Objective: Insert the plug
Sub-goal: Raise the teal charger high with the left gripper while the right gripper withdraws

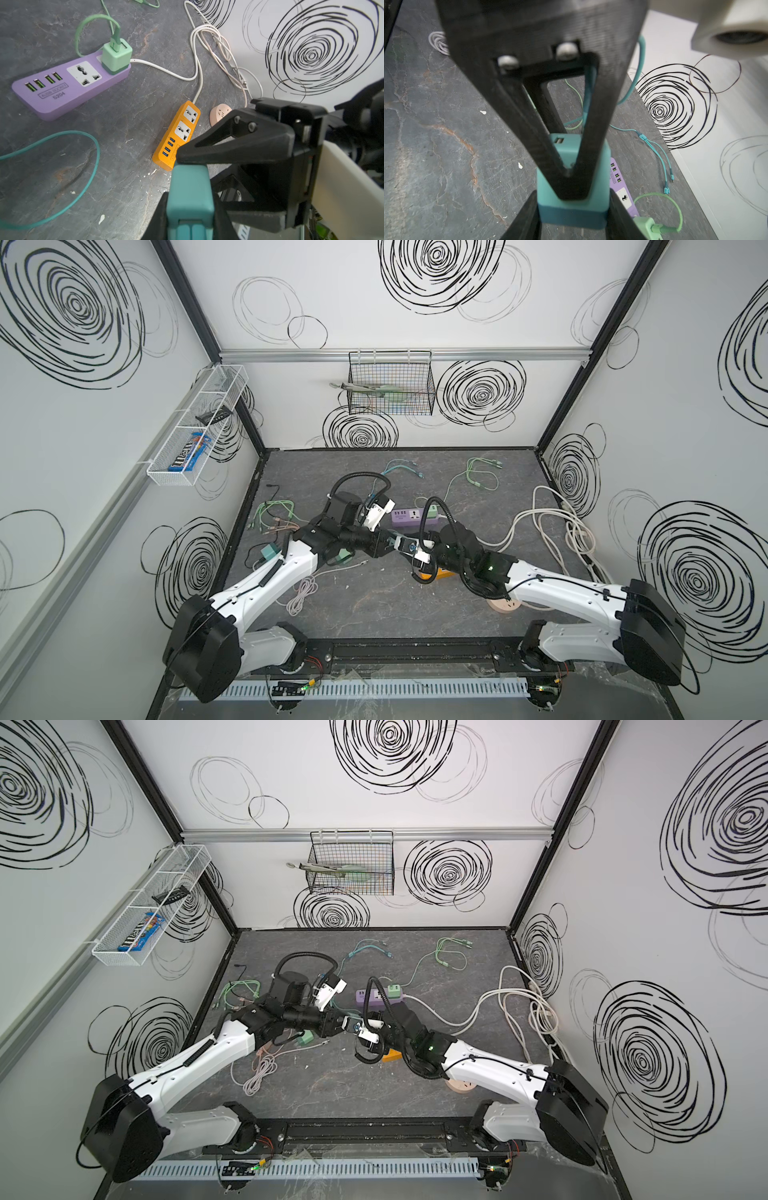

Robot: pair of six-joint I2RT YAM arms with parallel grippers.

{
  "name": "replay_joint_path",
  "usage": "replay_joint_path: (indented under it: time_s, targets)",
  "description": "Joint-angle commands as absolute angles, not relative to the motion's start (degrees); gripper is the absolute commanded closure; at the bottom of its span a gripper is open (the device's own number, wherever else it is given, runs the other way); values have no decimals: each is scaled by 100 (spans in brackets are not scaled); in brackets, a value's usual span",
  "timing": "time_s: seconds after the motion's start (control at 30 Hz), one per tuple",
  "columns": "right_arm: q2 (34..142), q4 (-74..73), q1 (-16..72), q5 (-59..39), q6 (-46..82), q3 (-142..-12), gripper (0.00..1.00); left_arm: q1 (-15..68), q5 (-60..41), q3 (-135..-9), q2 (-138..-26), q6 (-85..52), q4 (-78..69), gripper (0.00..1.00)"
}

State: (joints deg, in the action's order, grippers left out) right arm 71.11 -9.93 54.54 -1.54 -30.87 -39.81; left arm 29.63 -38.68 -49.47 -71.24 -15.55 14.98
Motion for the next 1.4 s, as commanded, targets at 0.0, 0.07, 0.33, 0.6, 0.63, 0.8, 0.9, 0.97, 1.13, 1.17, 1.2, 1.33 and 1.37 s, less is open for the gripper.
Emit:
replay_joint_path:
  time_s: [0.0, 0.07, 0.33, 0.6, 0.63, 0.8, 0.9, 0.97, 1.13, 1.17, 1.2, 1.33, 1.37]
  targets:
    - [7008, -1188, 5484, -178, -2916, -4028, 56, 2903, -3662, -5079, -7013, -1295, 1424, 100]
    - [6996, -1066, 5481, -103, -2829, -4066, 34, 2686, -3364, -5241, -6961, -1301, 1477, 100]
    - [6688, -1405, 5229, 895, -2269, -3993, 3, 1047, -1299, -7312, -7869, -1839, 1578, 100]
    - [6616, -1165, 4727, 1506, -1336, -4332, 3, -415, -293, -11917, -9973, -1543, 1789, 100]
    - [6626, -1123, 4680, 1559, -1258, -4392, 3, -553, -282, -12707, -10299, -1547, 1894, 100]
    - [6645, -1126, 4433, 1540, -956, -4447, 3, -835, -278, -13996, -10875, -1560, 1766, 100]
    - [6645, -1116, 4397, 1495, -905, -4447, 3, -786, -468, -12843, -10468, -1463, 1119, 100]
    - [6665, -1099, 4385, 1468, -914, -4438, 3, -645, -419, -12293, -10341, -1212, 1048, 100]
    - [6695, -930, 4352, 1510, -856, -4497, 3, -198, -473, -11354, -10327, -604, 1204, 100]
    - [6697, -885, 4345, 1531, -817, -4508, 3, -111, -517, -11177, -10318, -514, 1204, 100]
    - [6696, -858, 4329, 1542, -781, -4509, 3, -36, -567, -10996, -10297, -444, 1196, 100]
    - [6663, -703, 4260, 1618, -585, -4500, 3, 219, -1016, -10297, -10222, -181, 1123, 100]
    - [6652, -650, 4238, 1659, -530, -4500, 3, 276, -1209, -10178, -10218, -69, 1145, 100]
